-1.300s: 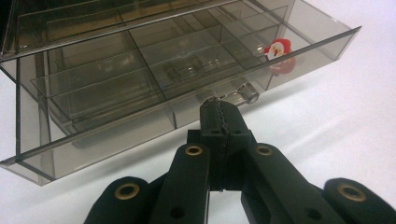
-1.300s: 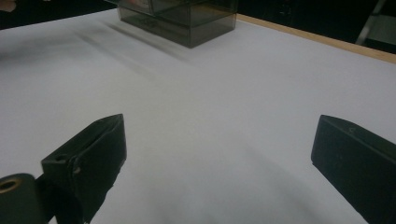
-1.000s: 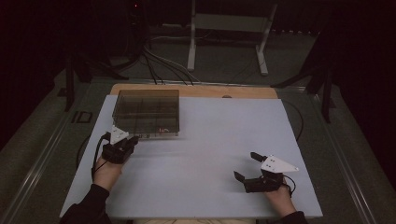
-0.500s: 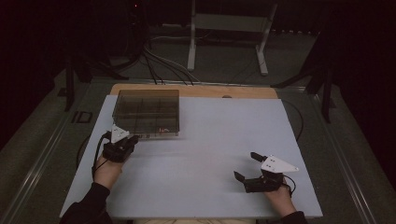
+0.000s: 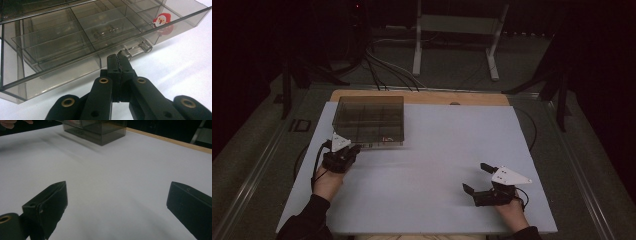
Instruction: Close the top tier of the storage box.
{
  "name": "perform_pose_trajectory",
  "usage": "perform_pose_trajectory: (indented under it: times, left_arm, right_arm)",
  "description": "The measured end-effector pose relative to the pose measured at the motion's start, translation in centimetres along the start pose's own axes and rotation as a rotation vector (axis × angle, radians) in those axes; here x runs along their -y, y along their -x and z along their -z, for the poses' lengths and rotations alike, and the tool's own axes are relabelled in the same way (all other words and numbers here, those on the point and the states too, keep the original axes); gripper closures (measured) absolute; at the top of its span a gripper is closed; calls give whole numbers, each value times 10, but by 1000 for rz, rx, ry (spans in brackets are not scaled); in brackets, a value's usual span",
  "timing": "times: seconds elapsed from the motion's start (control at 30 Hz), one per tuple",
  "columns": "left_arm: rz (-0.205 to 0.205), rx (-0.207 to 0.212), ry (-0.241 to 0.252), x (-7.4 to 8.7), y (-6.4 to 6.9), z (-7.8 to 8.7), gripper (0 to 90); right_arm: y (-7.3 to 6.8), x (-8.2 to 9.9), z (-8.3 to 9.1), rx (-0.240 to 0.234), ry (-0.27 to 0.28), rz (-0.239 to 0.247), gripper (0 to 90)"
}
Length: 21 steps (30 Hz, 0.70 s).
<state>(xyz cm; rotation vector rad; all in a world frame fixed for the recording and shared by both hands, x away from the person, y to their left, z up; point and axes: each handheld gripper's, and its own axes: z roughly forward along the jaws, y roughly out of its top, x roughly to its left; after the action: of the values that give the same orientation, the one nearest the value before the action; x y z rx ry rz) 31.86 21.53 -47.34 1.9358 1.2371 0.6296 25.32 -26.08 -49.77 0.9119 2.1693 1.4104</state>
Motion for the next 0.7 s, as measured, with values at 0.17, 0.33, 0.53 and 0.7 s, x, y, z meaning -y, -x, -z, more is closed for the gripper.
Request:
perform_pose_trajectory:
  times: [0.17, 0.33, 0.53, 0.7]
  left_arm:
    - [1, 2, 0, 0, 0, 0, 895]
    - [1, 2, 0, -1, 0, -1, 895]
    - [2, 2, -3, -2, -1, -2, 895]
    - [5, 2, -1, -2, -2, -3, 895]
  right_arm:
    - [-1, 0, 0, -1, 0, 1, 31]
    - [0, 0, 0, -1, 0, 0, 31]
    - [0, 0, 0, -1, 0, -1, 31]
    - [0, 0, 0, -2, 0, -2, 31]
